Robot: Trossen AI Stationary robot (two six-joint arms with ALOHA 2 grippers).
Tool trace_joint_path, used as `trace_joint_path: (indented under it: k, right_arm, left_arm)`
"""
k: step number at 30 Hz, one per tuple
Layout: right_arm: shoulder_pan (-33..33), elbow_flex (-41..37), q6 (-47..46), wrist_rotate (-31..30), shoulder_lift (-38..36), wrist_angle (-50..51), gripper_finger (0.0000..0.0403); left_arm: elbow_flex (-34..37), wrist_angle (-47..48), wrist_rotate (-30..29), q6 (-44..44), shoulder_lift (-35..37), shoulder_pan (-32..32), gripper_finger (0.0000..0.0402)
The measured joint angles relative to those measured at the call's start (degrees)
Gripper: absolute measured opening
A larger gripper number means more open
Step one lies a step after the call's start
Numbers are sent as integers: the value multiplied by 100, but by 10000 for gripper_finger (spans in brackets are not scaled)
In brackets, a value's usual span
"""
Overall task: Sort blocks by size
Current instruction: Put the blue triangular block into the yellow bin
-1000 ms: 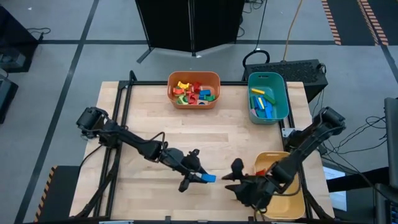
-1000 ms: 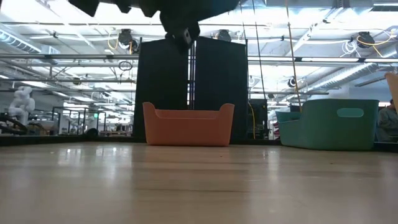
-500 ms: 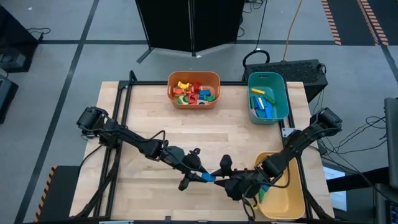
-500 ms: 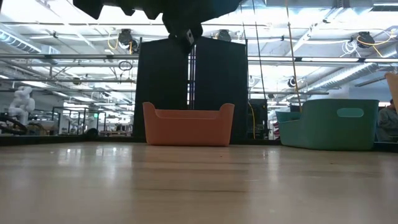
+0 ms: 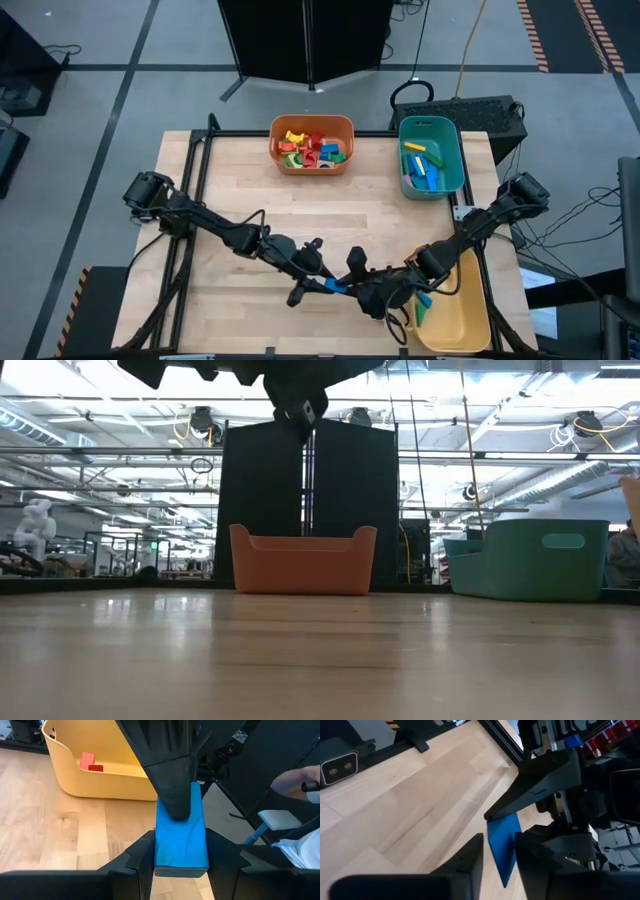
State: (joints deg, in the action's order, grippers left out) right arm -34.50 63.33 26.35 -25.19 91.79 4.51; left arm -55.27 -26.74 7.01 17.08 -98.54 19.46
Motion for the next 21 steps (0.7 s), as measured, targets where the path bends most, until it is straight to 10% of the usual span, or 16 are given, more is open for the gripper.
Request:
trace_joint_path:
  k: [9,21]
  right_arm:
    - [0,2,326,-8,-4,-3,14]
    - [-55,1,81,21,-23,503,6]
  left_arm:
    - [4,0,11,22,0,5,139]
    - [0,-144,-176,223,13,4,191]
